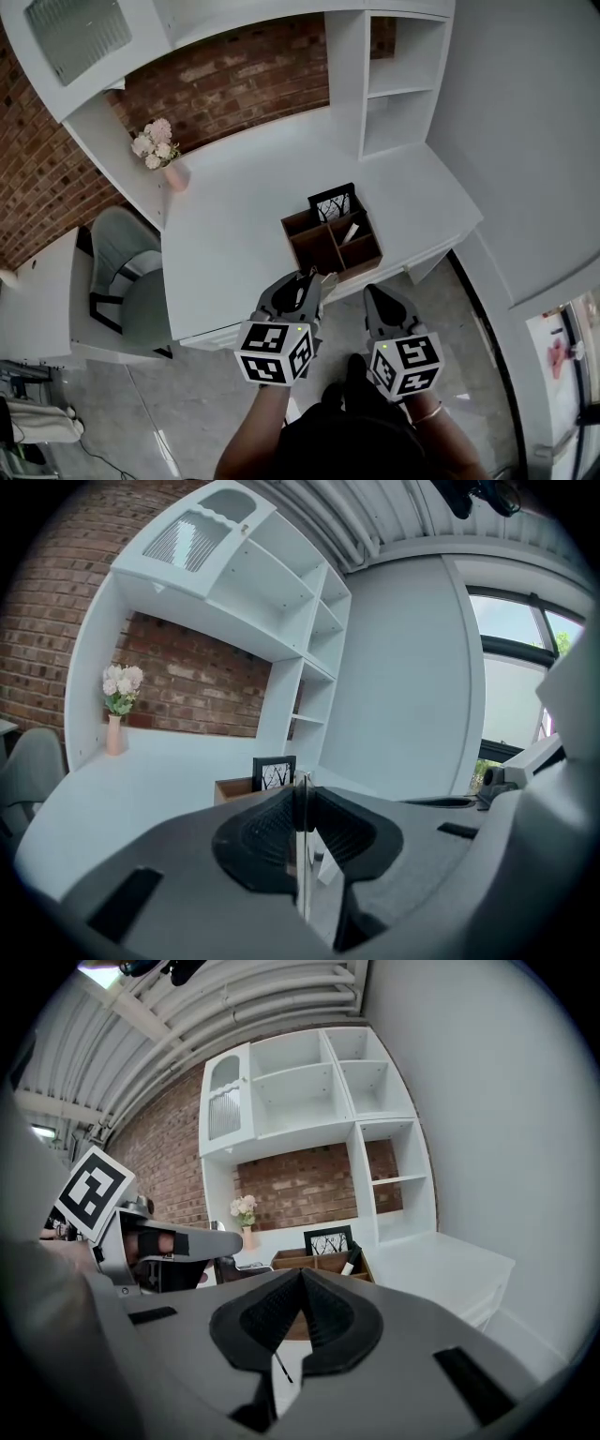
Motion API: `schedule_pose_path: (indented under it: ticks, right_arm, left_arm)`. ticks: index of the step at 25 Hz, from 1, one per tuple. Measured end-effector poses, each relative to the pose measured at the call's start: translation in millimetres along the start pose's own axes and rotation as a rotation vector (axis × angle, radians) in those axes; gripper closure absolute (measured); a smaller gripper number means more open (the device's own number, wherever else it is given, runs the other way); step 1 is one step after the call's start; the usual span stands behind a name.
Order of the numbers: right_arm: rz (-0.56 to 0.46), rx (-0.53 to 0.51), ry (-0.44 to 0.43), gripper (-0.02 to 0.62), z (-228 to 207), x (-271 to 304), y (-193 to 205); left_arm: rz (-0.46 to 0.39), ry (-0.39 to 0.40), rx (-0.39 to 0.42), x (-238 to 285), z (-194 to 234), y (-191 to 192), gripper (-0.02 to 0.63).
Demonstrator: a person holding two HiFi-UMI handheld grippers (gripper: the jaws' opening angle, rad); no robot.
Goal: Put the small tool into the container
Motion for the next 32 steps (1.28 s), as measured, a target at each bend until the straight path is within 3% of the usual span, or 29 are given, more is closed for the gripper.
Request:
schedule_pose_path:
  ticks: [8,17,32]
  right_arm:
    - [0.005,-0.008,-0.049,0.592,-32.1,28.7,-18.2]
    - [0.014,-0.015,-0.098,0.592,-56.7,51.4,-28.7]
    - [0.048,-0.016,-0.139,0.591,-81.7,75.3,-30.4]
  left_arm:
    - [-0.035,-0.020,-0.023,28.3,3.2,-34.1,0.532]
    - [-0.075,-0.070,0.006,59.6,7.3,-63.1,0.532]
    - [-0.024,-0.119,-0.015,95.1,13.1,-43.7,0.532]
Point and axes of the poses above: the fingertips, and each gripper's own axes: x forward along the fingers, z to its left, y out of its underside, the point moved 8 cm from there along -x, backward along the fingers, and after that the axes turned 13 degrees about -y, right-handed, at the moved point
